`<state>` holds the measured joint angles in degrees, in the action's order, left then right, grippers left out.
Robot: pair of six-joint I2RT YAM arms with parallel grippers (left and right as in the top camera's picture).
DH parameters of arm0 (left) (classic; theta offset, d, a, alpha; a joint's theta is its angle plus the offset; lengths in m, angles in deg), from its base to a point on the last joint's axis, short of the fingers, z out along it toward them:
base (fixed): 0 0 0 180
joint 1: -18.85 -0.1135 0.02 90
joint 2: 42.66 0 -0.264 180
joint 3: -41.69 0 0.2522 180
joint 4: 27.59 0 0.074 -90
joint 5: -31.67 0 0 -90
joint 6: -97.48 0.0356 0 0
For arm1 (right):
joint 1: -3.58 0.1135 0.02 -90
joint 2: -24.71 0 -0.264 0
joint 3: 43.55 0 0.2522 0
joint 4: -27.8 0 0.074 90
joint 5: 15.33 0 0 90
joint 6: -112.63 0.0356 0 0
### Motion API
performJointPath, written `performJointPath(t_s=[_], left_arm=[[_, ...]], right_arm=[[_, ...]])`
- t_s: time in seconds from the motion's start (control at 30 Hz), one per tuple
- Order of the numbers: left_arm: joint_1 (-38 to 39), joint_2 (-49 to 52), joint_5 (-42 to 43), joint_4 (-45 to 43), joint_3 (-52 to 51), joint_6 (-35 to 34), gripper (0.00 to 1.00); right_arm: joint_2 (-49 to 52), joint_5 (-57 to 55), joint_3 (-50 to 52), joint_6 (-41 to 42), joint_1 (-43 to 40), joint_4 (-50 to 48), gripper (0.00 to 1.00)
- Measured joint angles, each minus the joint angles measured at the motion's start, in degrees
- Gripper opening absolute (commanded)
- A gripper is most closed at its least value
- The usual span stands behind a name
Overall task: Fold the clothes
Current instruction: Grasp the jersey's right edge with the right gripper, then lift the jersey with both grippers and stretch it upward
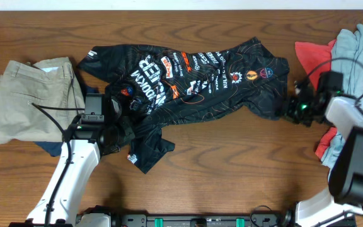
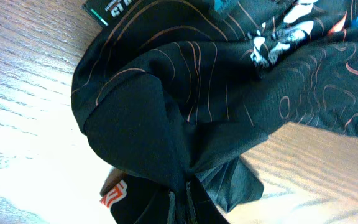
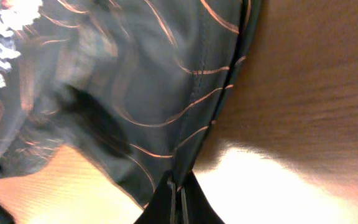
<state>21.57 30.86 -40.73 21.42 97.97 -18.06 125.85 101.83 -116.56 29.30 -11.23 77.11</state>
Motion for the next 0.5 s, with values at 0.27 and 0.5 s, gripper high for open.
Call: performJointPath(t_s=[0.27,0.5], left_arm=[[0.0,-2.4,0.0,4.5,7.9,2.9,0.06],[0.0,-9.4,0.0,7.8,18.8,4.4,0.06]], right_arm=[[-12.5,-1.0,-12.4,-0.9,-0.2,9.9,0.01],[-18.2,-4.8,-21.6,-1.3,-2.1,16.4,0.01]])
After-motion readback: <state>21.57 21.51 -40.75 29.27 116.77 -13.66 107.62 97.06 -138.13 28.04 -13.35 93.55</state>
